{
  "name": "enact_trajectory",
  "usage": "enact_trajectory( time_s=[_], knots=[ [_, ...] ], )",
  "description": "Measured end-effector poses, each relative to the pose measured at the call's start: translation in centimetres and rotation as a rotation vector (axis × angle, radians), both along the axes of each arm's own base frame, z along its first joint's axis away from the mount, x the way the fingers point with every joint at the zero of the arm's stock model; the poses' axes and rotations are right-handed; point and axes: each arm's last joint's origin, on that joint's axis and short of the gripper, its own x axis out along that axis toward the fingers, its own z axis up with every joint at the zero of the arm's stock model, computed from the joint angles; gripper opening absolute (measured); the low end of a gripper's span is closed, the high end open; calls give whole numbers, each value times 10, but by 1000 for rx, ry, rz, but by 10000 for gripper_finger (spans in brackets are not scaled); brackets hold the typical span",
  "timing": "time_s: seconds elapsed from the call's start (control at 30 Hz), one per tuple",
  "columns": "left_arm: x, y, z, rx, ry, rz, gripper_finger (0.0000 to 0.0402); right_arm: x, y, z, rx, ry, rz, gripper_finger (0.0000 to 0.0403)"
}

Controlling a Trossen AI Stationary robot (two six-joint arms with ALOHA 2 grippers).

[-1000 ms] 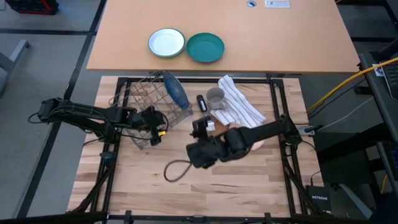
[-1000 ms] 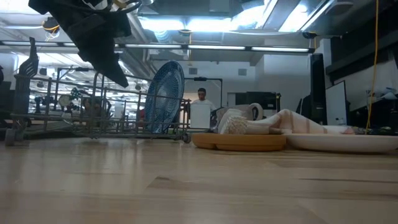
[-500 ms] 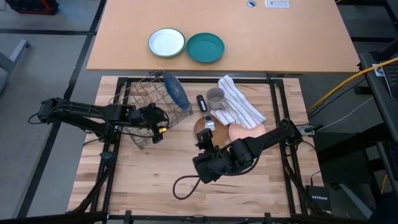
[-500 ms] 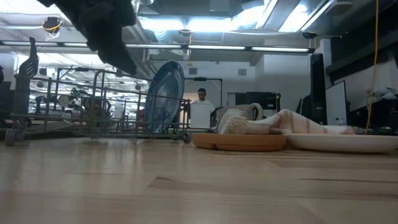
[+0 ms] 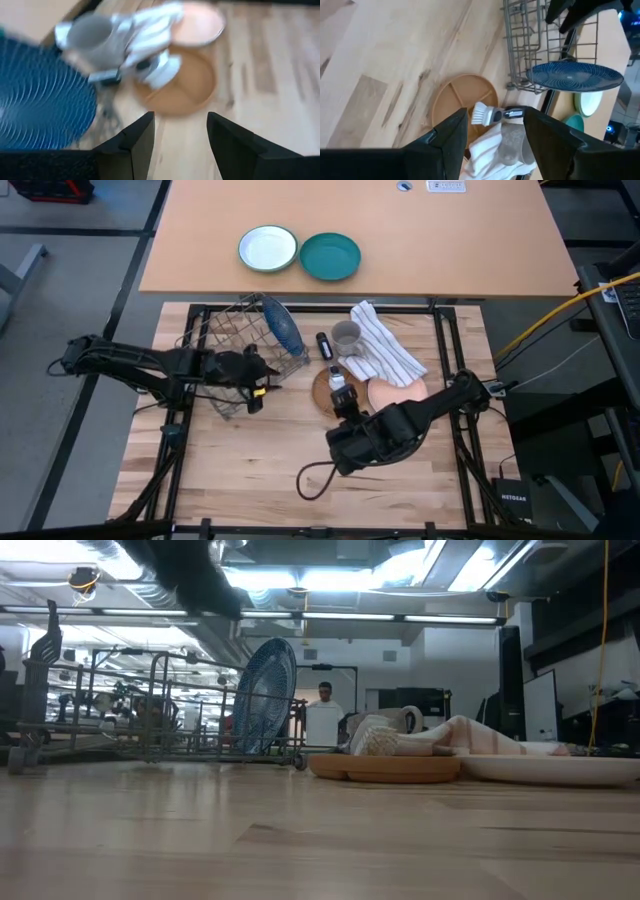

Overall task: Sort dishes
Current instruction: Put the light orange plate into the dish rack

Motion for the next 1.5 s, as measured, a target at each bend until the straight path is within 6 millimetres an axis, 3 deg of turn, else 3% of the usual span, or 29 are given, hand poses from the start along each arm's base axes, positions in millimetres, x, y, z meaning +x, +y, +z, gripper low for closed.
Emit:
enact_trajectory(
  time_s=[0.17, 0.3, 0.53, 0.7, 0.9, 1.1, 1.3, 1.5],
  knots=[
    [6, -15, 13, -2, -149, -74, 173, -5, 6, 3, 10, -10, 10, 200],
    [10, -31, 20, -19, -246, -139, 173, -13, 22, -4, 33, -18, -13, 200],
    [21, -57, 17, -5, -296, -246, 173, -38, 61, -56, -39, -4, -121, 200],
    [44, -72, 1, 17, -327, -289, 173, -56, 70, -86, -112, 39, -128, 200],
    [80, -85, -32, 1, -384, -304, 173, -89, 40, -68, -105, 37, -137, 200],
    [102, -96, -64, -39, -419, -391, 173, -145, -13, -55, -60, -127, -299, 200],
    [108, -109, -89, -50, -379, -440, 173, -188, -50, -85, 140, -338, -632, 200],
    [107, -115, -97, -51, -353, -458, 172, -190, -51, -135, 318, -379, -721, 200]
  ],
)
